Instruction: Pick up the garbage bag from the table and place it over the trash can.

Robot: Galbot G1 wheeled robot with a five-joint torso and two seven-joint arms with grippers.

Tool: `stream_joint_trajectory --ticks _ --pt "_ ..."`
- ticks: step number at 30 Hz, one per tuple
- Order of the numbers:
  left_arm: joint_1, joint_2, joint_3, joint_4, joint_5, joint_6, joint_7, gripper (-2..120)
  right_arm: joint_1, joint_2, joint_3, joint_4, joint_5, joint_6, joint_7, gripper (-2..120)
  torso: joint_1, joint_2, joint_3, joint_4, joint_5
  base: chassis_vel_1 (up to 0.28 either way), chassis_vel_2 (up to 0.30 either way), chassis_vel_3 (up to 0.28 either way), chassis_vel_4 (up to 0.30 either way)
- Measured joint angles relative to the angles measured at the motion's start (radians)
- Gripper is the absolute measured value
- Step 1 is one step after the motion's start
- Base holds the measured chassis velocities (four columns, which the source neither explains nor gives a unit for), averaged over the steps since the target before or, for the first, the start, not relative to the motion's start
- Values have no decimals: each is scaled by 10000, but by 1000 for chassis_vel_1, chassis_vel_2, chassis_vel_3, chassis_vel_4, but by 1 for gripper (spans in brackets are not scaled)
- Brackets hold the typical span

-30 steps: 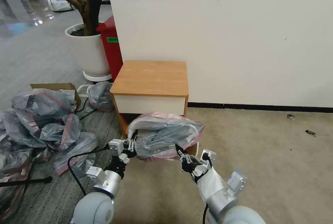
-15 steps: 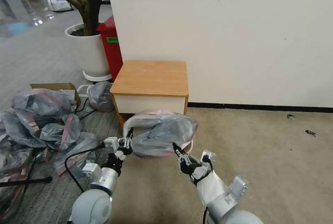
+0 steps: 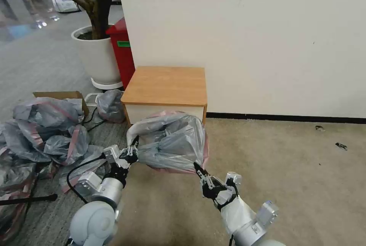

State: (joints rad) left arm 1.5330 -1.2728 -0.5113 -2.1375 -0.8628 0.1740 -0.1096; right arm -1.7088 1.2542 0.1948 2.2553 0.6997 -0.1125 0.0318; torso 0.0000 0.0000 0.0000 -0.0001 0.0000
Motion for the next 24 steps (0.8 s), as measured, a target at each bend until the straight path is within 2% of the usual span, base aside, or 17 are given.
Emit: stream_joint_trajectory --ticks 8,11,12,15,16,18,21,23,24 --pt "135 -21 -46 -111 -603 467 -66 5 87 46 413 -385 -1074 186 -416 0 0 0 0 1 0 0 0 0 0" --pt "122 -38 -141 -98 -971 682 -170 5 -76 3 852 -751 -2771 591 -1052 14 0 0 0 0 2 0 0 0 0" --pt "122 -38 -141 -98 -971 682 -170 5 -76 3 852 -751 -2771 591 -1052 14 0 0 0 0 2 0 0 0 0" --pt "81 -35 -250 -52 -1197 758 -238 5 -481 -12 1436 -834 -3419 1062 -1656 27 0 0 0 0 0 0 0 0 0" --pt "76 -27 -282 -44 -1257 773 -248 5 -596 11 1597 -830 -3373 1208 -1933 34 0 1 -1 0 0 0 0 0 0" --pt "68 -17 -305 -25 -1313 790 -258 5 -699 59 1732 -787 -3147 1375 -2303 37 0 0 0 -1 1 0 0 0 0" --pt "18 -24 -316 78 -1403 819 -275 5 -744 266 2085 -481 -1857 1741 -3401 52 0 0 0 -1 -1 0 0 0 0" --pt "15 -33 -311 97 -1440 826 -276 5 -670 337 2172 -369 -1413 1779 -3519 53 1 0 0 -1 -1 0 0 0 0" --pt "18 -37 -303 103 -1488 845 -276 5 -527 411 2245 -244 -826 1794 -3533 60 0 0 0 0 -1 0 0 0 0"
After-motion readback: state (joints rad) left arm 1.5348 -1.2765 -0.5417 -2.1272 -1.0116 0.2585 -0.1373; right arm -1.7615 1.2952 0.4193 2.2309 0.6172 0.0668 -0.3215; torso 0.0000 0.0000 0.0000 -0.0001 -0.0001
